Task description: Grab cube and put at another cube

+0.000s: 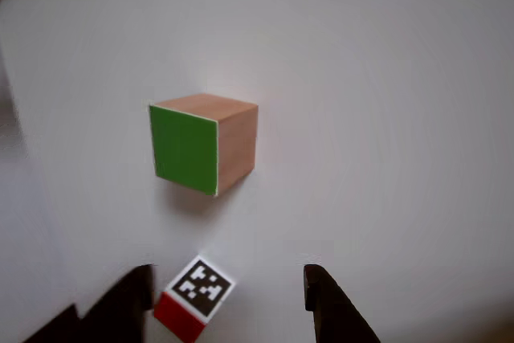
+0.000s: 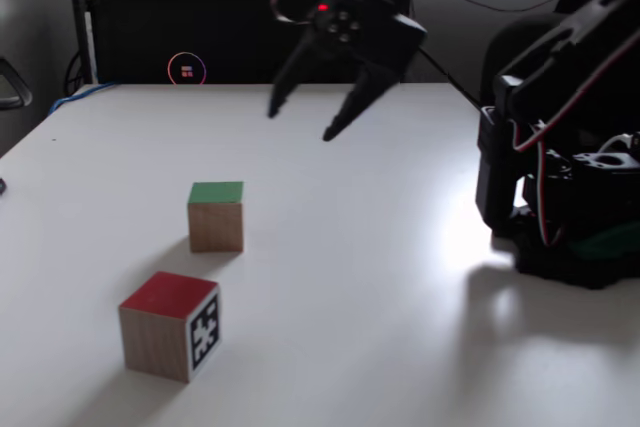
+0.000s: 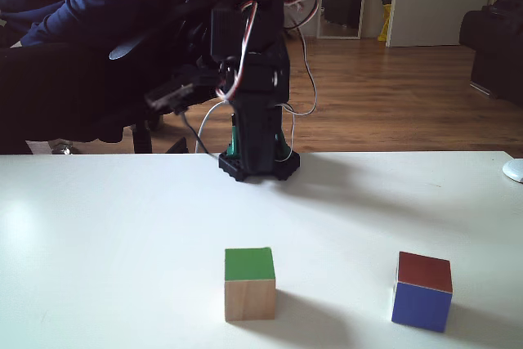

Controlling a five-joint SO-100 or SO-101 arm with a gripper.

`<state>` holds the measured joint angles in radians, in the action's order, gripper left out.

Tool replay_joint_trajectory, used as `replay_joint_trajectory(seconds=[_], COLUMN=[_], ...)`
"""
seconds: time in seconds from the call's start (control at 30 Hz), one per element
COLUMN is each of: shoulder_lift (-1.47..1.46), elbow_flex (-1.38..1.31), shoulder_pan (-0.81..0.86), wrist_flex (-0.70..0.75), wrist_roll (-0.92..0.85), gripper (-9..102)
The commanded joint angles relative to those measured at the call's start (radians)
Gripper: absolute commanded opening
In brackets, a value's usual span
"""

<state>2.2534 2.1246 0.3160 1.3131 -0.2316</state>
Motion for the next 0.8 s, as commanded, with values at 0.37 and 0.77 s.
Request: replay_joint_trajectory(seconds=[0.37,0.77], shoulder_lift=[-0.549,-0.758], elbow_flex=[-0.408,-0.534], shoulder_pan=[0.061,-0.021], wrist_flex=[-0.029,-0.043], wrist_roll=[-0.055,0.008], gripper=[42,43])
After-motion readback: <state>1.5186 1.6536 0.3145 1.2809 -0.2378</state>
